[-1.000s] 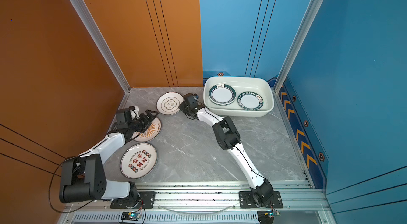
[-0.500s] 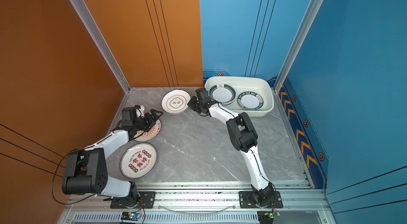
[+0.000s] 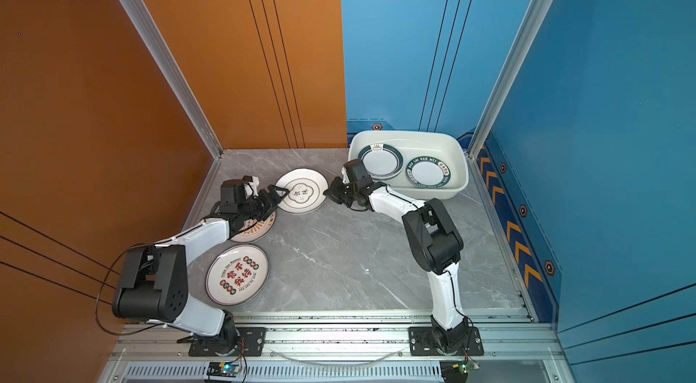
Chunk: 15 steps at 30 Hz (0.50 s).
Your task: Place the plates into the plastic bin on the countertop
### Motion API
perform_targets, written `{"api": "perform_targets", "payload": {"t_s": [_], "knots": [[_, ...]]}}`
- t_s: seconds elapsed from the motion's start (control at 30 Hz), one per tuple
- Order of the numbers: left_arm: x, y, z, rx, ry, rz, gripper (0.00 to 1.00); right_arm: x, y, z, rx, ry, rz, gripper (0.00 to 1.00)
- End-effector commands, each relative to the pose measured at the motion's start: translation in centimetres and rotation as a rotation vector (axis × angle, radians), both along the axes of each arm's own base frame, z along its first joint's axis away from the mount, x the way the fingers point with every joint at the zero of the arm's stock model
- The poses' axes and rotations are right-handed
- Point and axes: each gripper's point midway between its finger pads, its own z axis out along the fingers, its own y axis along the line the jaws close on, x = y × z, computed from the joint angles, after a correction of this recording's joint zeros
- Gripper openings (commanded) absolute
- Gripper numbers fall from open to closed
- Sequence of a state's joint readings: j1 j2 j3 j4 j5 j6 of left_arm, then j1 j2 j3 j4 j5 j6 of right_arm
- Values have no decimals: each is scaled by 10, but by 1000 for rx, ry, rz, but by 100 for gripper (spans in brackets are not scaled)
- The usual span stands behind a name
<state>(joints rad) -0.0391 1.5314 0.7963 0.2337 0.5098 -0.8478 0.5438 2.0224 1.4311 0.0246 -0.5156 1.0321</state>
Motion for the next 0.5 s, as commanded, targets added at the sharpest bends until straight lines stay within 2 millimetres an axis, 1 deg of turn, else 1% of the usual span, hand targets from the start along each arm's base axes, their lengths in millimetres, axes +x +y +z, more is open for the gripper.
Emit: {"api": "perform_targets", "payload": {"t_s": [0.0,0.17,0.3,0.47], "knots": [[9,-9,10,-25,-43,-25,74,-3,4,47,110,-111,35,0],[9,-19,12,-63,-53,-56,50,-10,1,45,134,-108,35,0],[7,-23,15,-87,-64,-71,35,-16,-2,46,138,-110,43,0],[3,-33,22,-127,-78,-110,11,-23,-8,45,129,-112,57,0]]}}
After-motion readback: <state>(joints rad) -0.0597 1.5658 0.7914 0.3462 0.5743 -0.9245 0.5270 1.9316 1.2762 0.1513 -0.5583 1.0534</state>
